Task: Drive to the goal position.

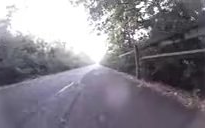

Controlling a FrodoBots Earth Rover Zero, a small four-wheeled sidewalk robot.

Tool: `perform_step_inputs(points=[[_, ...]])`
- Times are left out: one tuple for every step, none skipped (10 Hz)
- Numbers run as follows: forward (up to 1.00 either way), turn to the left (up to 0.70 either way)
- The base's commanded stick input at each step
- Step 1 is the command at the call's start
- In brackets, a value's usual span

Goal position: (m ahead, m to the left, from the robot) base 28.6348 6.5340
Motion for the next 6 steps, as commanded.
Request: perform_step_inputs(points=[[1.00, 0.00], [1.00, 0.00], [1.00, 0.00], [1.00, 0.00], [1.00, 0.00], [1.00, 0.00]])
